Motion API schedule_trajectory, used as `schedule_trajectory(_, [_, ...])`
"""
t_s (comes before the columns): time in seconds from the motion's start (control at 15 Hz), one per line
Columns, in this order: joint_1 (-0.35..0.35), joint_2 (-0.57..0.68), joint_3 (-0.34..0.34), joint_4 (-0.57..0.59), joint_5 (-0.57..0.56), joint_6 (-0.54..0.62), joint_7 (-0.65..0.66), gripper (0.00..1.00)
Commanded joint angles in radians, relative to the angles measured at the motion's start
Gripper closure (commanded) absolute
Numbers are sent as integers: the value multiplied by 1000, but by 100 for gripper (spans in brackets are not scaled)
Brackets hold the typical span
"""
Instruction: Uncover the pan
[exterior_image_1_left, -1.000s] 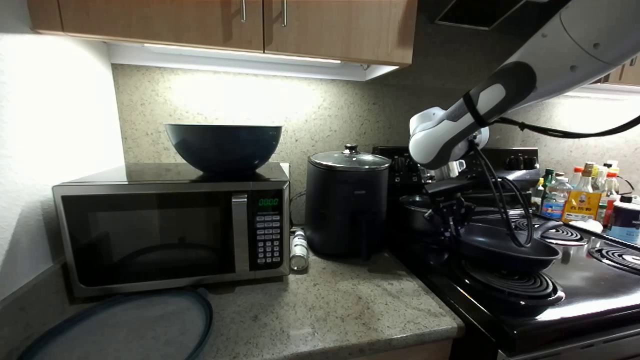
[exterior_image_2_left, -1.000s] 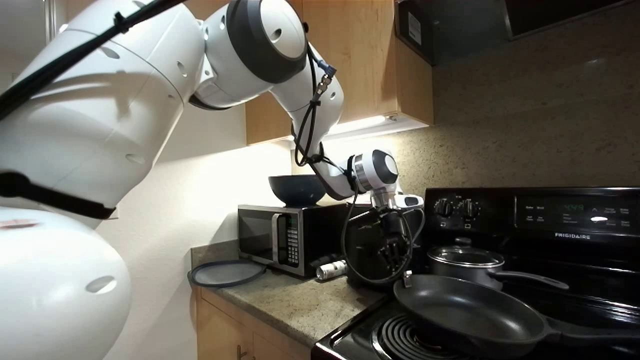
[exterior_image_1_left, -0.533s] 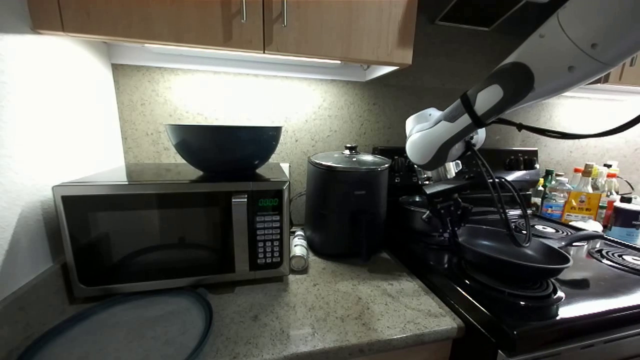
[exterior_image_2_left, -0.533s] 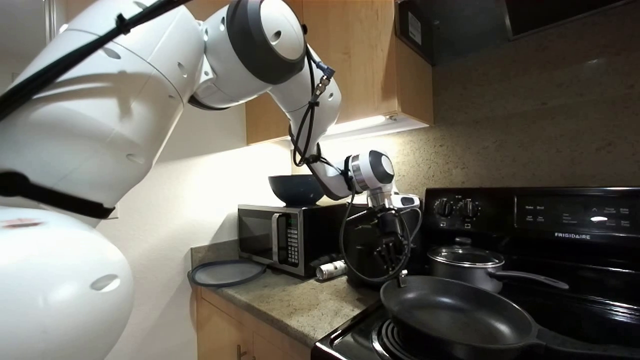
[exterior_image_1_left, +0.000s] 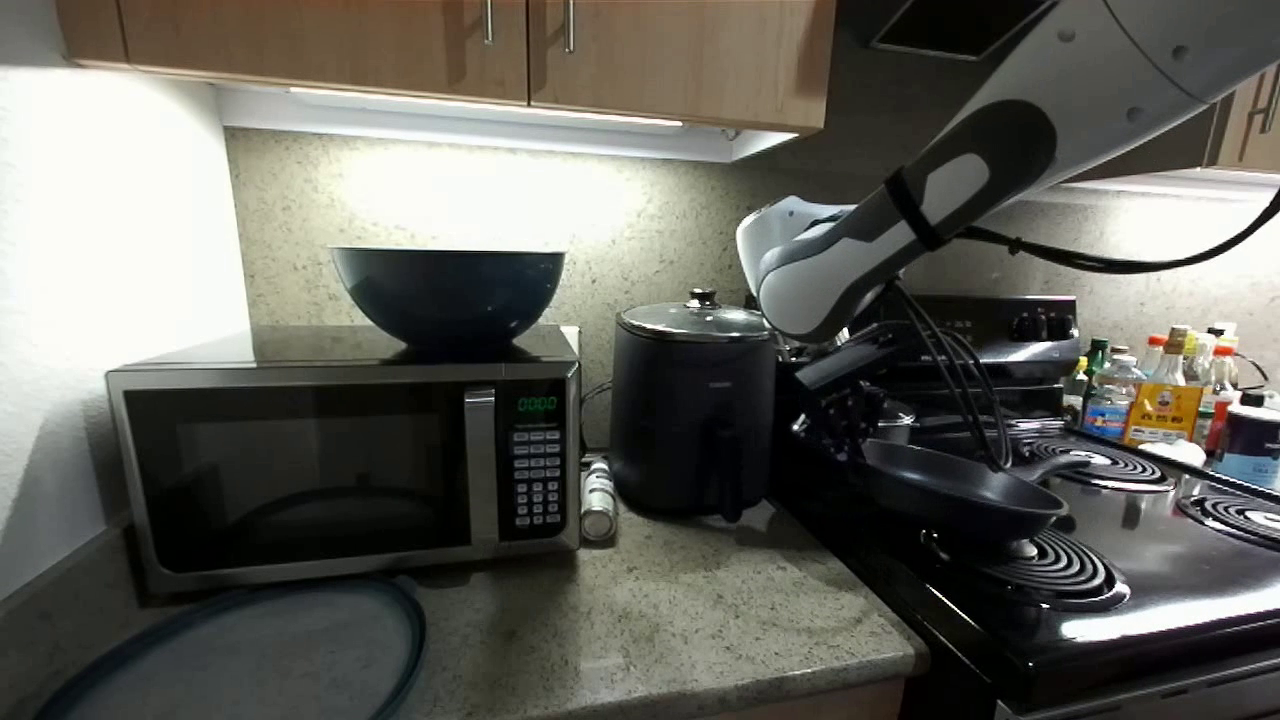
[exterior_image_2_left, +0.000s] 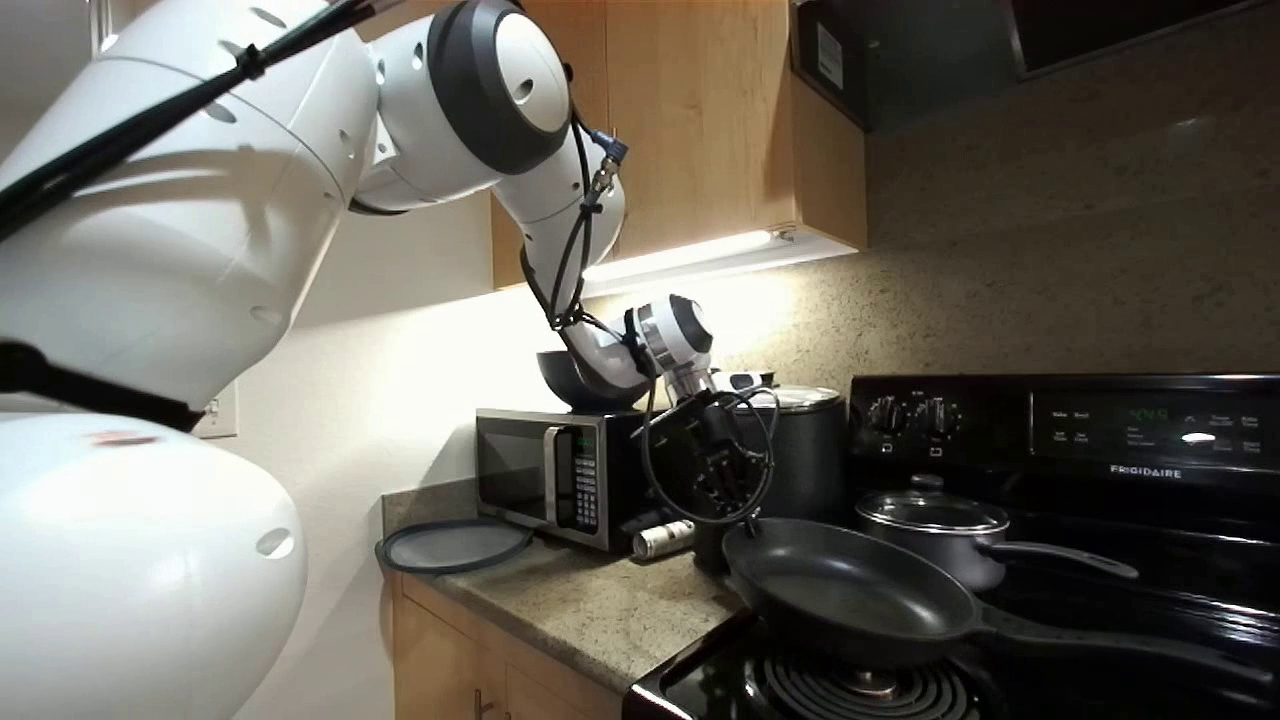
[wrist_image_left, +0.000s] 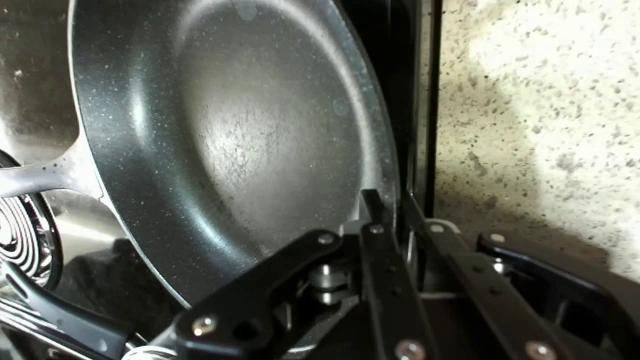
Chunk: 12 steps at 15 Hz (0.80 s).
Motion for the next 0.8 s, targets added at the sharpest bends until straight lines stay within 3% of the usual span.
schedule_trajectory(0.0, [16,-35,26,-7,-18,-47,-30,94])
schedule_trajectory(0.53, [10,-5,32,7,6,-30,4,94])
schedule_trajectory(0.73, [64,14,54,53,-46,-62,4,94])
